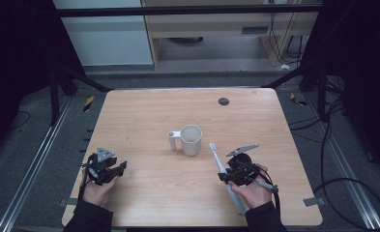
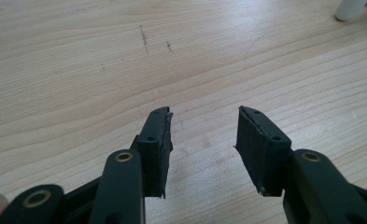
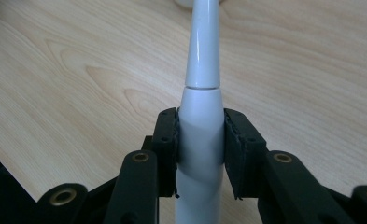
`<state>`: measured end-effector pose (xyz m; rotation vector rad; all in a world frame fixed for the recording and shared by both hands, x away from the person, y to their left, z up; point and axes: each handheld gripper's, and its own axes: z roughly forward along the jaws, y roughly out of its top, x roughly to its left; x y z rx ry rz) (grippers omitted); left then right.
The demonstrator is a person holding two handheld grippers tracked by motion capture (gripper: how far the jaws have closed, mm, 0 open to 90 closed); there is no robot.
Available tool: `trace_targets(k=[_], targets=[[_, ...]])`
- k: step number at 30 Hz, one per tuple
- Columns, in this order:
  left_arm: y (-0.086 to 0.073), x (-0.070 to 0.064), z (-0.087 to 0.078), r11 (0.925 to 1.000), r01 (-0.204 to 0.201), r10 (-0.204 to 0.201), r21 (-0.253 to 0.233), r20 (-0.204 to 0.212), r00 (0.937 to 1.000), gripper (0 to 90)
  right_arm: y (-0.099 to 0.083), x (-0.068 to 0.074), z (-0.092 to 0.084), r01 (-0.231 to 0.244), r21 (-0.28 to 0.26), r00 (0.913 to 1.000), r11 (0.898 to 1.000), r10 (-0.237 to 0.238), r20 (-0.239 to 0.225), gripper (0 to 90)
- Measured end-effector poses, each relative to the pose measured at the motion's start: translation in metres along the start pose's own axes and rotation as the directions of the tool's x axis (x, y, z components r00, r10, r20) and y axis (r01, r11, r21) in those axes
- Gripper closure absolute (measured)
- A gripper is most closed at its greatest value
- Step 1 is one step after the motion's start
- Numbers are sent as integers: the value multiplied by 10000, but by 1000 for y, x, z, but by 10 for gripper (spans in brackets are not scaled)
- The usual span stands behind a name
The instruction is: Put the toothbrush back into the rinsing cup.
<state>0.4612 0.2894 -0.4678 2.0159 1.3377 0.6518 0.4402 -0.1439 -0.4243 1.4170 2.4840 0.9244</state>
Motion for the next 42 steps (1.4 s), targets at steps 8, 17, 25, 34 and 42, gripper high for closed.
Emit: trace_targets(k=[8, 17, 25, 34, 42], targets=[[0, 0, 0, 10000, 17, -17, -35, 5, 10000, 539, 3, 0, -13, 231, -1545, 9997, 9877, -229, 27, 676], [0, 0, 0, 10000, 52, -52, -66, -5, 10000, 540, 14, -1, -17, 103, -3525, 9997, 9358, -178, -181, 676], [0, 0, 0, 10000, 47, -48, -81, -62, 10000, 540, 40, 0, -16, -18, -4768, 9998, 8790, -76, -178, 676], [-1, 1, 1, 9999, 68, -69, -81, -95, 9999, 537, 66, 3, -18, -312, -6009, 9994, 7987, 146, -325, 676], [-1, 2, 1, 9999, 54, -55, -94, -130, 9999, 536, 84, 7, -16, -247, -6522, 9997, 7576, 127, -231, 676]])
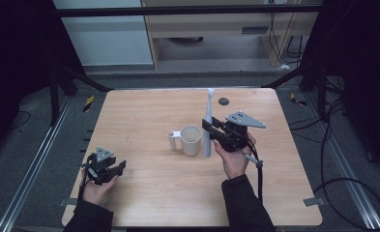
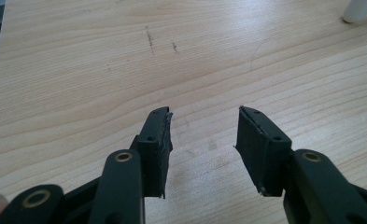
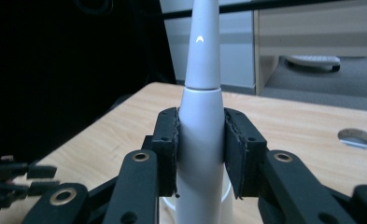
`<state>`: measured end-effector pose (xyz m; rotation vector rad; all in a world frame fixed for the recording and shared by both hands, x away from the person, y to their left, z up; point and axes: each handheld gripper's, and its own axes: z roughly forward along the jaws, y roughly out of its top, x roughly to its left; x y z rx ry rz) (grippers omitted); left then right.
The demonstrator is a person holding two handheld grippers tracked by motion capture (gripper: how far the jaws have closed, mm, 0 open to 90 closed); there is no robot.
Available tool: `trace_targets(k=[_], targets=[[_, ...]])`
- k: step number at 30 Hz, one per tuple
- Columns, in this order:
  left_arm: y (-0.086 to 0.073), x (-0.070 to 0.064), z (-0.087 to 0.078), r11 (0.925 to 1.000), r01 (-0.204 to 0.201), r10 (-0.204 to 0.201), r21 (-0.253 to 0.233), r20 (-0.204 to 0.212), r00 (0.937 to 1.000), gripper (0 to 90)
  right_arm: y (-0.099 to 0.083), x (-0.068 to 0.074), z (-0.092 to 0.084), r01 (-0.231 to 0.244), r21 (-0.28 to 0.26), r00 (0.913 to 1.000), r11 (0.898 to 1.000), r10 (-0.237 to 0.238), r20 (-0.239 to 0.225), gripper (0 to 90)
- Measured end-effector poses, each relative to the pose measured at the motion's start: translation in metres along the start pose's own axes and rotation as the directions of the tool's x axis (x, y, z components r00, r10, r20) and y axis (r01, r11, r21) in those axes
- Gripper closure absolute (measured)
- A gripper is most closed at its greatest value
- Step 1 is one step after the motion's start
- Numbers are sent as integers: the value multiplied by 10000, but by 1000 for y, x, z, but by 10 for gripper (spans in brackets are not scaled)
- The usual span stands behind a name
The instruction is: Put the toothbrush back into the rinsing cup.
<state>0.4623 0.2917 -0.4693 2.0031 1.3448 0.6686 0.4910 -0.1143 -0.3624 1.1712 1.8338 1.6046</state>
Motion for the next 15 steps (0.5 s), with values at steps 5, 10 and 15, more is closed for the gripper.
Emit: trace_targets(k=[5, 10, 15], targets=[[0, 0, 0, 10000, -9, 9, 17, -1, 10000, 536, 5, -2, 2, -60, -385, 10000, 9992, 63, 66, 675], [0, 0, 1, 10000, -17, 17, 23, 10, 10000, 537, 13, -4, 2, -141, -878, 9998, 9960, 153, 128, 676], [0, 0, 1, 10000, -18, 18, 15, 3, 10000, 537, 20, -5, 4, -82, -1194, 9998, 9928, 105, 181, 675]])
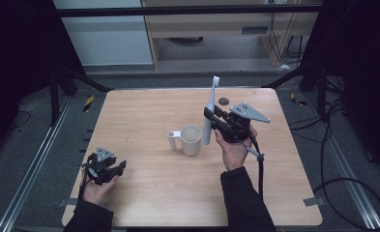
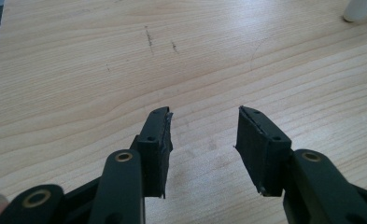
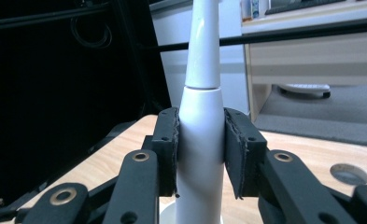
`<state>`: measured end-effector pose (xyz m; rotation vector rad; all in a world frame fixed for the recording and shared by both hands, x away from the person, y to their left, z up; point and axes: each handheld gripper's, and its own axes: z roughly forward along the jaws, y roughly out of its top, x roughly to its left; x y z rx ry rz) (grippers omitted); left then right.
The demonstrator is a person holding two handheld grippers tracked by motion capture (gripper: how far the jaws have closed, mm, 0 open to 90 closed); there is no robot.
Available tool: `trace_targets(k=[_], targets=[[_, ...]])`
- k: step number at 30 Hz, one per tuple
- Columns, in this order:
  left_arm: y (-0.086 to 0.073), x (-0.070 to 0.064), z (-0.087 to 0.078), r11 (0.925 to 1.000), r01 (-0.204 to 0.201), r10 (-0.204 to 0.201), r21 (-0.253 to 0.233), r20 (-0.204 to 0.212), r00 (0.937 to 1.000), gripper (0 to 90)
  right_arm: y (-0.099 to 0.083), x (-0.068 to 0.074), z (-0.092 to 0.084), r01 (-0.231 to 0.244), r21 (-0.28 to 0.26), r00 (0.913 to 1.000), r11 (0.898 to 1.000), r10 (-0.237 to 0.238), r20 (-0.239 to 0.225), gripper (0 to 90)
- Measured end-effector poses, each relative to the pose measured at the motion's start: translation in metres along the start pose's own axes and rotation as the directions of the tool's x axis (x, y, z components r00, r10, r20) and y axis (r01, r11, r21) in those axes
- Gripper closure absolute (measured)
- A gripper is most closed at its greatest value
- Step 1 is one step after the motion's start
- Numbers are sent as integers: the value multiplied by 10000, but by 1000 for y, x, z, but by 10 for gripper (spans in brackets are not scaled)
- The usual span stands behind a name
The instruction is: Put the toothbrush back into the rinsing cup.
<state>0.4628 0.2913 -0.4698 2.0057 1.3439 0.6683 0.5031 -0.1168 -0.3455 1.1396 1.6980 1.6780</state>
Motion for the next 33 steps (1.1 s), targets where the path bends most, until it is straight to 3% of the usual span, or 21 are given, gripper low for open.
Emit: trace_targets(k=[20, 33], targets=[[0, 1, 0, 10000, -8, 8, -58, -26, 10000, 539, -4, -3, 37, -143, -378, 9996, 9992, 152, 243, 675], [0, 2, -1, 9999, 4, -5, -169, -61, 10000, 539, -24, -1, 62, -183, 185, 9992, 9997, 176, 351, 675]])
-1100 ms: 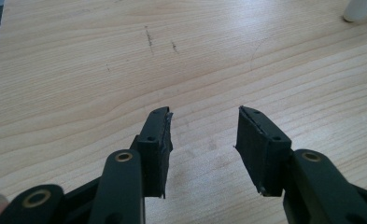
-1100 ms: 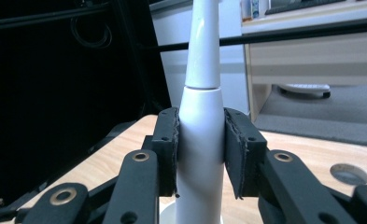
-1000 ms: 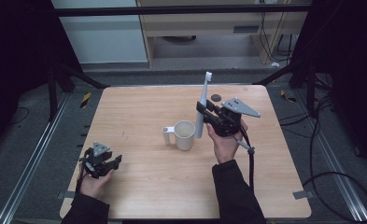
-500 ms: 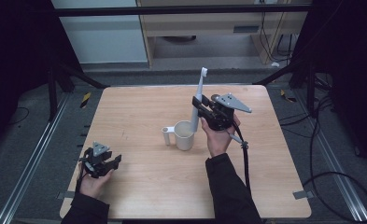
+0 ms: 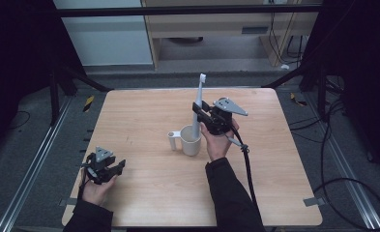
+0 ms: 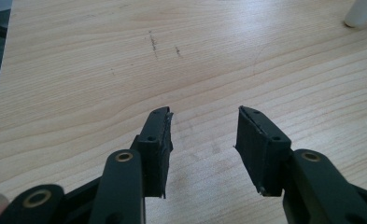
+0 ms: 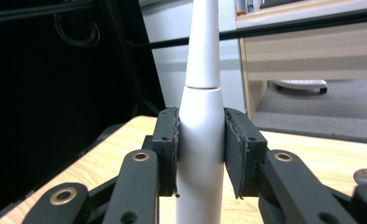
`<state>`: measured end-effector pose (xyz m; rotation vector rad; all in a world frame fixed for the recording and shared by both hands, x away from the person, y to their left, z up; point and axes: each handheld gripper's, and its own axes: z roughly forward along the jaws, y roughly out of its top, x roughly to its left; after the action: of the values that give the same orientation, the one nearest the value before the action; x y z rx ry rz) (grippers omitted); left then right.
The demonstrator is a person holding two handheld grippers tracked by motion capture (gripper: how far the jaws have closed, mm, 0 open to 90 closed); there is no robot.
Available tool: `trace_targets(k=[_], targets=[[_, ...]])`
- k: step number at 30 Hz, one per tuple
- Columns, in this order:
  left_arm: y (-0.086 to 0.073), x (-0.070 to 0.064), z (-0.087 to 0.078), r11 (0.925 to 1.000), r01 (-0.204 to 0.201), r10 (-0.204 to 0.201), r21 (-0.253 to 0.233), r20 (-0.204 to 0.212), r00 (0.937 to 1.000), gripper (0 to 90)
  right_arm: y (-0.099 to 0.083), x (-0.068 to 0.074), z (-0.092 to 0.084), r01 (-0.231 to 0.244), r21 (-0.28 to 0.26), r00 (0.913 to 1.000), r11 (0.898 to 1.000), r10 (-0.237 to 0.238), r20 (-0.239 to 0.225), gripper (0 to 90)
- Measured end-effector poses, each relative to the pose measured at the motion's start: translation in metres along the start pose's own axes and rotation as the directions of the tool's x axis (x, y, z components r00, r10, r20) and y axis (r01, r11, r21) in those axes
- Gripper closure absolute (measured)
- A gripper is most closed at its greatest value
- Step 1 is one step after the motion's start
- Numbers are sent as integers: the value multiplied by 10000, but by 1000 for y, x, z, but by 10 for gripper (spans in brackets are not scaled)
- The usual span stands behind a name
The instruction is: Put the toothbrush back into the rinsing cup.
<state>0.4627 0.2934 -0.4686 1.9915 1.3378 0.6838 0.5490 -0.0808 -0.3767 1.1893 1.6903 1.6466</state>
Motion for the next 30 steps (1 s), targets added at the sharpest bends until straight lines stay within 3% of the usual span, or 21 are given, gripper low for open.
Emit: trace_targets(k=[9, 19, 30], targets=[[0, 0, -1, 10000, 16, -16, -83, -26, 10000, 540, -16, -1, 8, 13, 602, 9999, 9982, -19, 108, 675], [1, 0, -2, 9999, 28, -29, -132, -76, 10000, 540, -32, 0, 14, 53, 1433, 9998, 9897, -81, 187, 674], [1, 0, -2, 9999, 18, -19, -133, -87, 10000, 540, -41, 0, 17, 210, 2442, 9991, 9695, -296, 319, 672]])
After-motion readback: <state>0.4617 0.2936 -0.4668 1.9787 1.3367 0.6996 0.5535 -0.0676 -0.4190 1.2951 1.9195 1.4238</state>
